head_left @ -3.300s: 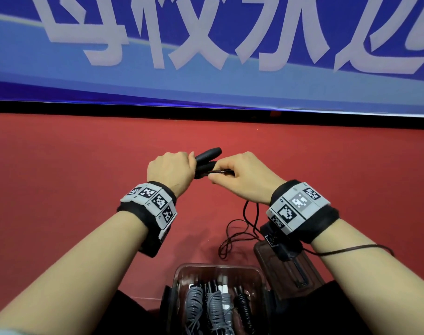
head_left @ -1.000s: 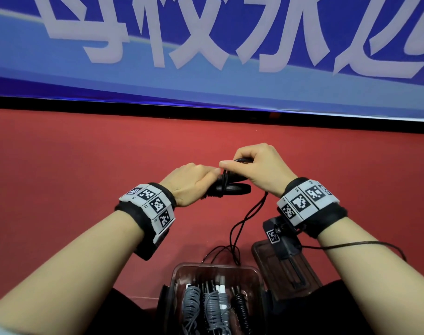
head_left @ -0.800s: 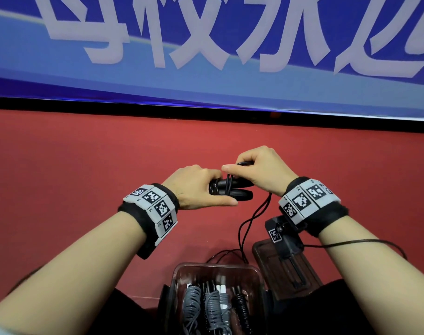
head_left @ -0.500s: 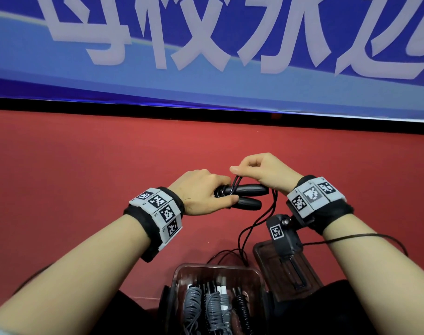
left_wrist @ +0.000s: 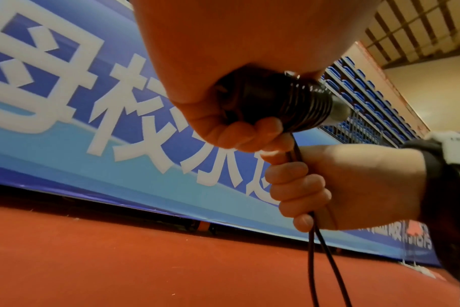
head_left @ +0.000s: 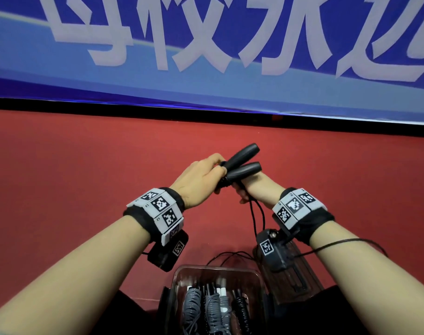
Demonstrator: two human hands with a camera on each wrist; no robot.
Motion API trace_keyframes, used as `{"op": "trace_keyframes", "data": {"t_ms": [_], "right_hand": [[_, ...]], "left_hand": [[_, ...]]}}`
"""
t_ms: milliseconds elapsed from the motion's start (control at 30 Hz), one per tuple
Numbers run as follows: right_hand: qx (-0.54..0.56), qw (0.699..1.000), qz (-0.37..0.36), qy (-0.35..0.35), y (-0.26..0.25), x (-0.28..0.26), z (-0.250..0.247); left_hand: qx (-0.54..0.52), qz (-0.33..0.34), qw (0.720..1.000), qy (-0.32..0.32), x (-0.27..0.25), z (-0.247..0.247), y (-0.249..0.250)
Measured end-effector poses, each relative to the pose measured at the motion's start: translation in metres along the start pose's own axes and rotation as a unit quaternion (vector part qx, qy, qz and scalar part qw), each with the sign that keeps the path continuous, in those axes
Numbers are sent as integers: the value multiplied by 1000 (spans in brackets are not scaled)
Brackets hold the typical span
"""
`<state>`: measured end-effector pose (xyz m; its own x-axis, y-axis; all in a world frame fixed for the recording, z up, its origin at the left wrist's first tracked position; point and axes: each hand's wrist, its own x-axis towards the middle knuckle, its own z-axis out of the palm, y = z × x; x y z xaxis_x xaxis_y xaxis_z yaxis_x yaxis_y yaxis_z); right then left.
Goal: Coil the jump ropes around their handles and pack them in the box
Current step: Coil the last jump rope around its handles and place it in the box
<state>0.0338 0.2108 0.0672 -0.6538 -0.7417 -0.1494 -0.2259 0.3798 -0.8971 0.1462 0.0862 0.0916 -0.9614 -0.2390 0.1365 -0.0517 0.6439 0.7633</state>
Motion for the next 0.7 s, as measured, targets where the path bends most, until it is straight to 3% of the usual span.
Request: {"op": "trace_keyframes", "data": {"t_ms": [200, 367, 567, 700], "right_hand": [[-12, 999, 5, 31, 3, 4, -2], [-12, 999, -19, 39, -4, 5, 5], [-94, 987, -127, 16, -10, -7, 13], [-160, 972, -160, 62, -11, -5, 8]], "left_hand": [[-11, -26, 999, 20, 0, -3, -8], [-53, -37, 993, 95, 8, -8, -8], [-14, -94, 979, 178, 18, -11, -24], [69, -118, 972, 193, 20, -11, -26]]}}
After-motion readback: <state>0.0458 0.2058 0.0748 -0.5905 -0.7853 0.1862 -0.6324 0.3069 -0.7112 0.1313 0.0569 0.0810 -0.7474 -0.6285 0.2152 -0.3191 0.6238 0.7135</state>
